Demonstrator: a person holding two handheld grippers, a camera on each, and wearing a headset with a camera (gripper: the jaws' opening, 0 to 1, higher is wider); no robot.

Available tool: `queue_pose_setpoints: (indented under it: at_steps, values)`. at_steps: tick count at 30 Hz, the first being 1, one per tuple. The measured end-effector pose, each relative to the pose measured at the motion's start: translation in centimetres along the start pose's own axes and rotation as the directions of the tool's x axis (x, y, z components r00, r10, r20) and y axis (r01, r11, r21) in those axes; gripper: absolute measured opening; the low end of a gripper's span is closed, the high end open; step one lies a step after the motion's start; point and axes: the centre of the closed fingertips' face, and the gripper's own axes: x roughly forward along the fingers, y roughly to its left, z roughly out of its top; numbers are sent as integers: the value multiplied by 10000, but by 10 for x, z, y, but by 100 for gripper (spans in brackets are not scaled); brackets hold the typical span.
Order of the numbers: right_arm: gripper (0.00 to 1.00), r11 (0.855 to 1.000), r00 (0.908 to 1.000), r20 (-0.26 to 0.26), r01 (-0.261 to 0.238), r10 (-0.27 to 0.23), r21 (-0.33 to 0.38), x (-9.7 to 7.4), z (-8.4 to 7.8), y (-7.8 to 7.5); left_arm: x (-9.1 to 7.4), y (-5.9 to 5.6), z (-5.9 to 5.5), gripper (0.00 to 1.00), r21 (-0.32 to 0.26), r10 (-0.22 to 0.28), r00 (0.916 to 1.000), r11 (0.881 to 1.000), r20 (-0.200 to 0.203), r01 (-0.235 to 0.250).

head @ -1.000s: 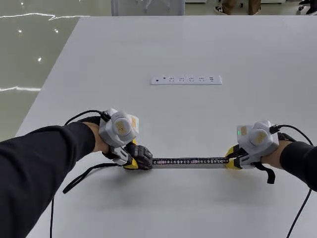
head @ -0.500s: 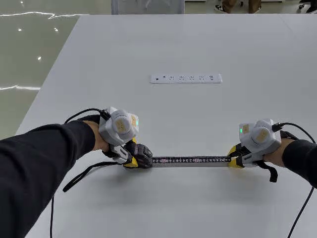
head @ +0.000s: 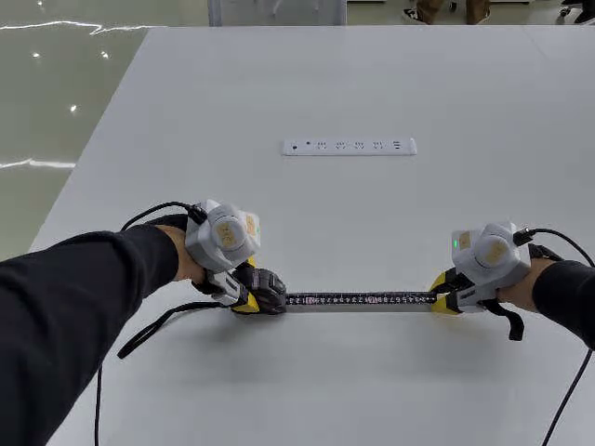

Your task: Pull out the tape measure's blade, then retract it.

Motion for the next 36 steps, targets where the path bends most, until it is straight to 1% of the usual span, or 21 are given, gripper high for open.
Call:
queue_pose_setpoints:
  at_steps: [10,22,36]
  values:
    - [10,10000,10000,-59,-35,35,37,-3,-5,0,0,0,0,31,-17,14,10000,10000,16,-14]
    - [10,9998,9999,-106,-94,96,161,-6,-1,7,0,-1,0,31,-16,29,10000,10000,-1,-29]
    - [10,9996,9998,-115,-154,156,219,-7,-1,7,0,-1,0,31,-4,24,10000,10000,-22,-24]
